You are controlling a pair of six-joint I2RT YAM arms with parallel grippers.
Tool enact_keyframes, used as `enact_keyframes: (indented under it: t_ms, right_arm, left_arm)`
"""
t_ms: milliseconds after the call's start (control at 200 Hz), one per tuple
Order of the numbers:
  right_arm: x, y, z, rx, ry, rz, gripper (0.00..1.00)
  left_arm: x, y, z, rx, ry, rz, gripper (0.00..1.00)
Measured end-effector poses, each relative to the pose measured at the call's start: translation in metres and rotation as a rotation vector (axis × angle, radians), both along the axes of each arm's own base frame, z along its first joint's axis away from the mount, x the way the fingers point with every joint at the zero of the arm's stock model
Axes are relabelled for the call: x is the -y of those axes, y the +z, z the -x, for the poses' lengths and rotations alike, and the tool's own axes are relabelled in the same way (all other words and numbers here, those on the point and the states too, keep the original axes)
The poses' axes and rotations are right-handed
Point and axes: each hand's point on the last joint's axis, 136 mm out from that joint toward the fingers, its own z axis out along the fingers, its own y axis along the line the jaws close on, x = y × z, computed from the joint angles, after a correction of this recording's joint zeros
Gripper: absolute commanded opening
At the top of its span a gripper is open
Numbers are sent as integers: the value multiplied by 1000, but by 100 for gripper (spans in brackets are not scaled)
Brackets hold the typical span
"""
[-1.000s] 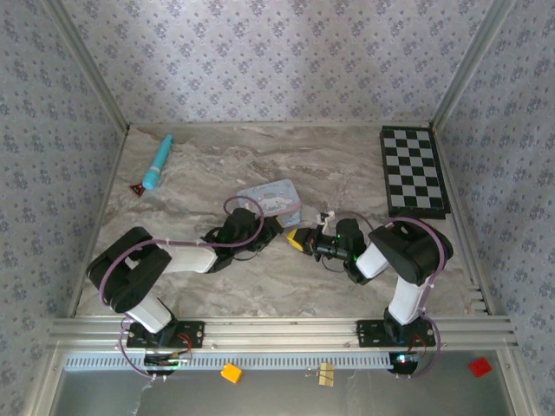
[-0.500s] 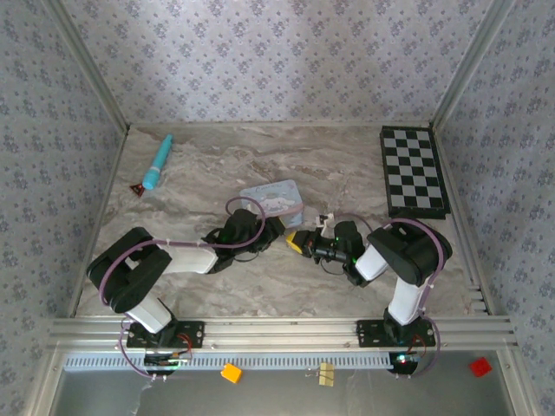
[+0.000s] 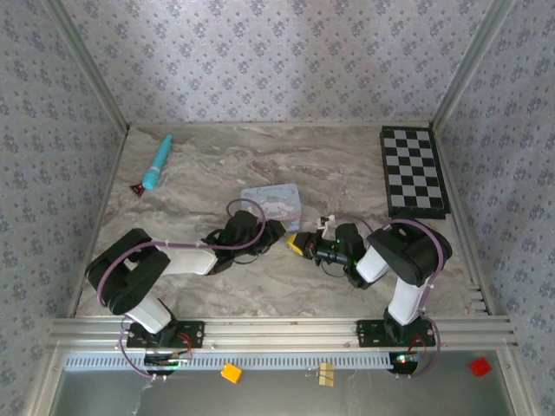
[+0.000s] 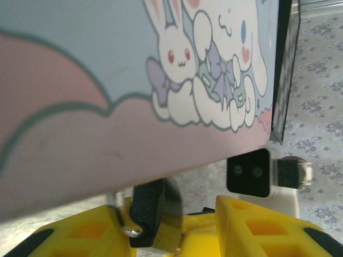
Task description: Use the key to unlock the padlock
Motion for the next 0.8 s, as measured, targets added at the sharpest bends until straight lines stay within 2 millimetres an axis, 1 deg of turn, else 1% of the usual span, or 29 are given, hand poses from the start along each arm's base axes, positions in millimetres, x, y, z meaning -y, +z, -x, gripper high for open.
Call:
enact_keyframes:
  t_ms: [105,475,630,800]
  right_arm:
    - [0,3,0,10,1,-7,0]
    - [-7,6,8,21,26,-14,0]
    - [-7,2,14,12,37,-8,0]
    - [-6,-1,15,5,36,-2,0]
  left_arm:
    - [-3,-6,3,-14,-1,-18,39]
    - [-3,-6,1,-13,3,-18,34]
    - [-5,-7,0,-14,7,-18,35]
    - [-5,-7,-1,-14,10,-19,35]
